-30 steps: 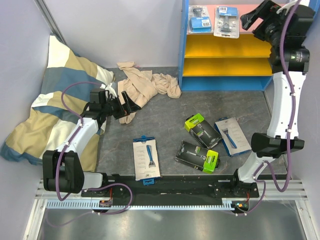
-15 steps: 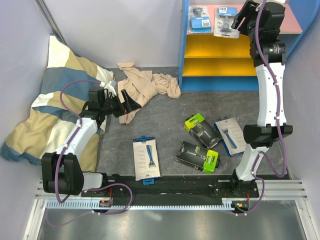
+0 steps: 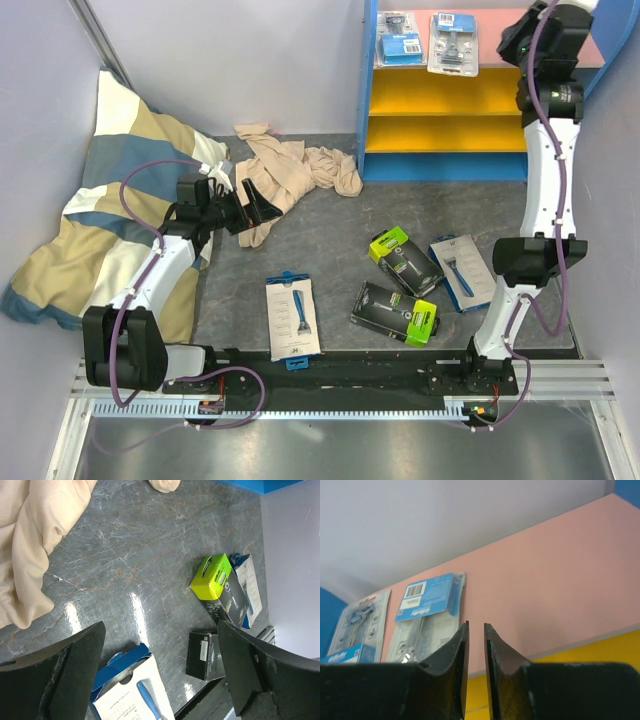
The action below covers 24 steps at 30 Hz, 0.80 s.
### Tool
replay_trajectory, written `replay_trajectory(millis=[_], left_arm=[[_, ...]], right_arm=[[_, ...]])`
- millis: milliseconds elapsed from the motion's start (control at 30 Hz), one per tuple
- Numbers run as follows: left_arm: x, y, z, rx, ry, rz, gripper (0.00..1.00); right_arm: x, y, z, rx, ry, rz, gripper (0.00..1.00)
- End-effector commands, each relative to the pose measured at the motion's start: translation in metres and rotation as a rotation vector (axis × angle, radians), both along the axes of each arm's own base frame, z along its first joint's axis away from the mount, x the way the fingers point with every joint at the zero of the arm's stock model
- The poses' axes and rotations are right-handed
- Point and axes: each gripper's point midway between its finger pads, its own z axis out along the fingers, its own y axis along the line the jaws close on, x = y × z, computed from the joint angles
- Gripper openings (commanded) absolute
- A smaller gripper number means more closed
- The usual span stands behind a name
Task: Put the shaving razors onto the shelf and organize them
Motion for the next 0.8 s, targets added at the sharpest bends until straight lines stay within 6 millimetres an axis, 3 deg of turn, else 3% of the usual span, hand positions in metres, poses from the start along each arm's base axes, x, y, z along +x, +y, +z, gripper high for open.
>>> replay_trajectory(millis=[0, 267, 633, 767], left_arm=[[0.001, -0.001, 0.02, 0.006, -0.064, -0.028, 1.0], [-0.002, 0.0, 0.017, 0.012, -0.062, -0.024, 1.0], [-0.002, 0.002, 0.017, 0.019, -0.065, -0.02, 1.0], [-0.002, 0.002, 0.018, 0.018, -0.068, -0.017, 1.0]], right_arm=[[0.008, -0.007, 0.019, 0.046, -0.087, 0.037, 0.23], [0.029, 0.006, -0.02, 0.066, -0.01, 0.125, 0.13], [0.037, 0.015, -0.03, 0.081, 0.002, 0.161, 0.1], [0.045, 0.021, -0.044, 0.081, 0.027, 0.179, 0.1]])
